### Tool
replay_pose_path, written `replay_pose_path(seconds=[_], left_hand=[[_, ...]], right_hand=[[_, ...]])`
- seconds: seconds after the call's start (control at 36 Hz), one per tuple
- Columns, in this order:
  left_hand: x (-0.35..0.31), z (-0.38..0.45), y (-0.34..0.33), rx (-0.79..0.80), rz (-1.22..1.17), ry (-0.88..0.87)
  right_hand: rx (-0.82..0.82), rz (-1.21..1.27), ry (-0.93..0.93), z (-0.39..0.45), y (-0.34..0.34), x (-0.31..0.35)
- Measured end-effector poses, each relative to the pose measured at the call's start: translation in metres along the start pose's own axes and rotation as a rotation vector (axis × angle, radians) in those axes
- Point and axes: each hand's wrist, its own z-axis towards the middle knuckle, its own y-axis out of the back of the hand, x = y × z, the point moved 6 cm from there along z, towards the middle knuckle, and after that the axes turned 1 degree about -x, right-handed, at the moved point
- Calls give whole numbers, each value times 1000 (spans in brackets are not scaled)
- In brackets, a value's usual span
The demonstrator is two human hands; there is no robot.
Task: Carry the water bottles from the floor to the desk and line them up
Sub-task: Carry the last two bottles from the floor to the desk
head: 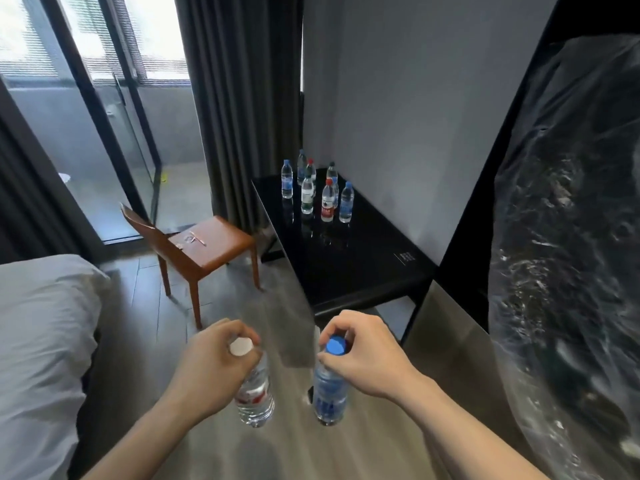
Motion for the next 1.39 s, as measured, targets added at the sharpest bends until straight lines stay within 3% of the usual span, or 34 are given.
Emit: replay_pose_path(seconds=[0.44,0.58,0.92,1.11,1.39], left_hand=[[79,221,48,105,0,-89],[93,284,53,97,-34,-89],[136,457,32,139,26,-22],[139,551,26,99,24,-45],[137,683,-3,175,-6,-69]], right_hand=[[-144,116,-187,198,-33,9],[-110,139,-203,266,-43,0],[-78,215,-276,435,-76,-73],[-74,224,-268,520,-61,-98],[-156,221,-351,598,-39,-156]])
